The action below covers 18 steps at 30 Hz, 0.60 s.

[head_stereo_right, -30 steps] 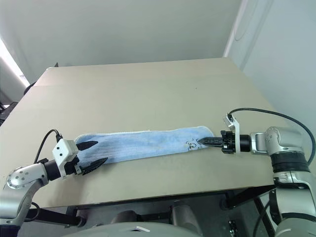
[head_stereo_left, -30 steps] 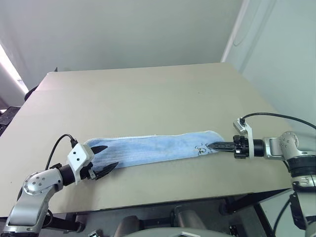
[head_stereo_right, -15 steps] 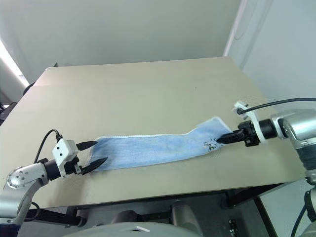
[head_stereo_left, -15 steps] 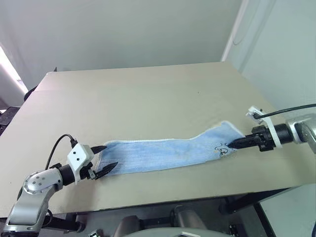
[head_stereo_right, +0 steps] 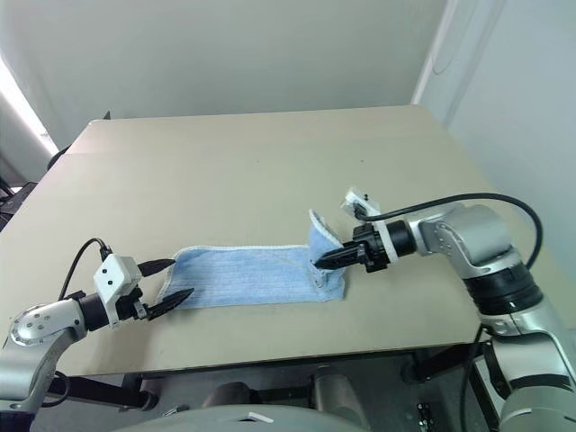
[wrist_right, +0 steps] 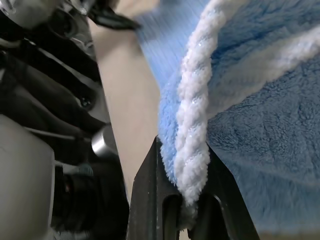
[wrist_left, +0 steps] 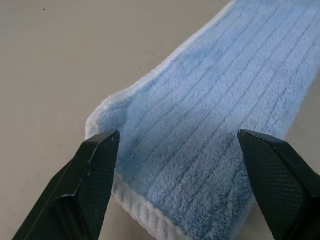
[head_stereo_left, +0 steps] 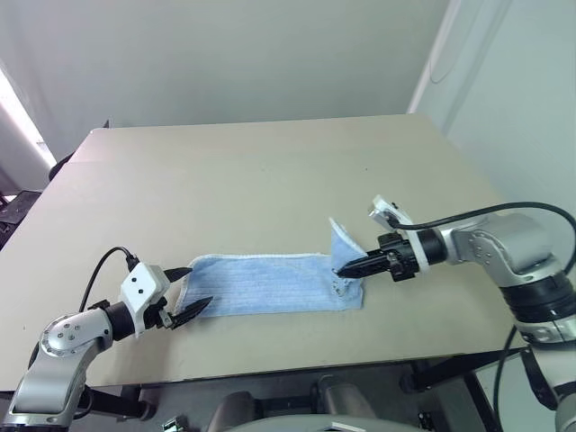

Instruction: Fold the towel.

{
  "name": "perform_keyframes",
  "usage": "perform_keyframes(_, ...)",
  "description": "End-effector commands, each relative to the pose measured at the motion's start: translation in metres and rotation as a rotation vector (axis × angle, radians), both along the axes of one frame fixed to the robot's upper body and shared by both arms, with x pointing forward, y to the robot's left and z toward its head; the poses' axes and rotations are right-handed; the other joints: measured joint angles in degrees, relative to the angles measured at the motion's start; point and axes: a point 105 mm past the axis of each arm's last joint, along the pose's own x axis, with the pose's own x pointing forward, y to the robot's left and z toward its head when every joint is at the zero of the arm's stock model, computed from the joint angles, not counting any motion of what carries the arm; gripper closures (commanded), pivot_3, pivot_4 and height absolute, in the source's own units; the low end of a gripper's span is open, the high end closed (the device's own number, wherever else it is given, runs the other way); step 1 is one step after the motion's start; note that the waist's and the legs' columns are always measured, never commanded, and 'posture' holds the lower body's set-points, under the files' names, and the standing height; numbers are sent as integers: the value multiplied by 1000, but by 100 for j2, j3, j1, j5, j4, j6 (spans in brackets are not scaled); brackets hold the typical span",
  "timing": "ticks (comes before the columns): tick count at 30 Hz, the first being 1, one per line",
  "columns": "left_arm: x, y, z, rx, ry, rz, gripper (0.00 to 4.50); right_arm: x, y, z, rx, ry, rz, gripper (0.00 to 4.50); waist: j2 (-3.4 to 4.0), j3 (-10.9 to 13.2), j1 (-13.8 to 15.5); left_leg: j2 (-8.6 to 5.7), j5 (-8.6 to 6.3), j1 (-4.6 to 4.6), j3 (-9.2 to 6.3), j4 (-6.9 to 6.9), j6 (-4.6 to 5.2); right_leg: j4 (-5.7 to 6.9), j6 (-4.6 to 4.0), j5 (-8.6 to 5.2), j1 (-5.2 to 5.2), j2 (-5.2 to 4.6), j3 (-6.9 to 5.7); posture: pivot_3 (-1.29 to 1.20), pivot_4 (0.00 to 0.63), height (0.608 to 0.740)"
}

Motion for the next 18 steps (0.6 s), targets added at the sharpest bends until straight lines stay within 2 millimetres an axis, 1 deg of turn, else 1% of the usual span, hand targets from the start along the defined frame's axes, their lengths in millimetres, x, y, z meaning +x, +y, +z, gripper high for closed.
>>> perform_keyframes(1, 3, -2, 10, 10, -44, -10, 523, 1, 17, 3, 46, -37, 65, 4482, 0, 0, 18, 0, 0, -1, 0, 0, 0, 0, -2, 1, 0, 0, 0, 0, 0, 740)
perform_keyframes(5, 2, -1, 10, 14, -44, -7, 523, -9, 28, -21, 6, -40, 179, 4482, -1, -1, 29, -1, 0, -2, 0, 0, 0, -1, 3, 6, 0, -2, -2, 0, 0, 740)
perform_keyframes(7, 1, 1, 10, 19, -47, -1, 523, -6, 35, -28, 4, -34, 187, 4482, -3, -2, 24, -1, 0, -2, 0, 1, 0, -1, 3, 6, 1, -4, -2, 0, 0, 740)
perform_keyframes(12, 1, 1, 10, 20, -49, 2, 523, 3, 43, -34, -3, -42, 177, 4482, -2, -2, 22, -1, 0, 1, 0, 4, 0, 7, 0, 7, 2, -3, -2, 0, 0, 740)
perform_keyframes(14, 0, 0, 10, 17, -49, 3, 523, 5, 46, -34, 6, -42, 175, 3977, -2, -2, 21, -1, 0, 2, -1, 4, 0, 9, -12, 15, 2, -2, -3, 0, 0, 740)
perform_keyframes(15, 0, 0, 11, 10, -49, 2, 523, 4, 47, -35, 8, -41, 182, 3801, -2, -2, 22, -1, 0, 2, -1, 4, 0, 9, -15, 17, 2, -2, -3, 0, 0, 740)
perform_keyframes(16, 0, -1, 11, 6, -49, 3, 523, 4, 48, -36, 7, -40, 186, 3236, -2, -2, 22, -1, 0, 1, -1, 3, 0, 9, -15, 17, 2, -2, -3, 0, 0, 740)
perform_keyframes(17, 0, 0, 11, 8, -46, 4, 523, 4, 49, -37, 7, -37, 186, 3003, -2, -2, 22, -1, 0, 1, -1, 3, 0, 8, -15, 17, 2, -2, -3, 0, 0, 740)
perform_keyframes(18, -1, 0, 9, 14, -43, 3, 523, 4, 51, -38, 10, -35, 187, 2668, -2, -2, 21, -1, 0, 1, -1, 3, 0, 8, -15, 17, 2, -2, -4, 0, 0, 740)
